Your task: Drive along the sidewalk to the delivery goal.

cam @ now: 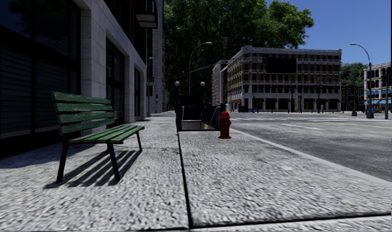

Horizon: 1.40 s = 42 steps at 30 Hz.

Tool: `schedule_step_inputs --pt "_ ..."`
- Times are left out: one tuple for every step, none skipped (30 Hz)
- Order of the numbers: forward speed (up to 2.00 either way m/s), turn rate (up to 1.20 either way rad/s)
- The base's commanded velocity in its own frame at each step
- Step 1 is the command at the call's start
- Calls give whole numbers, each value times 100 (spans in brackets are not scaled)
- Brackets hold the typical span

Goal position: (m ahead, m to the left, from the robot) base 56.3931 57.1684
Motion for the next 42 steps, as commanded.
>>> schedule_step_inputs --pt "200 0" --pt "200 0" --pt "200 0" --pt "200 0" --pt "200 0" --pt "200 0" --pt "200 0" --pt "200 0" --pt "200 0" --pt "200 0" --pt "200 0" --pt "200 0" --pt "200 0" --pt "200 0" --pt "200 0" --pt "200 0" --pt "200 0" --pt "200 0" --pt "200 0" --pt "200 0" --pt "200 0" --pt "200 0" --pt "200 0" --pt "200 0" --pt "200 0" --pt "200 1" --pt "200 3" --pt "200 3" --pt "200 7" --pt "200 7" --pt "200 7" --pt "200 8" --pt "200 8" --pt "200 8" --pt "200 12" --pt "200 19" --pt "200 23" --pt "200 27" --pt "200 29" --pt "200 29" --pt "198 33" --pt "195 36"
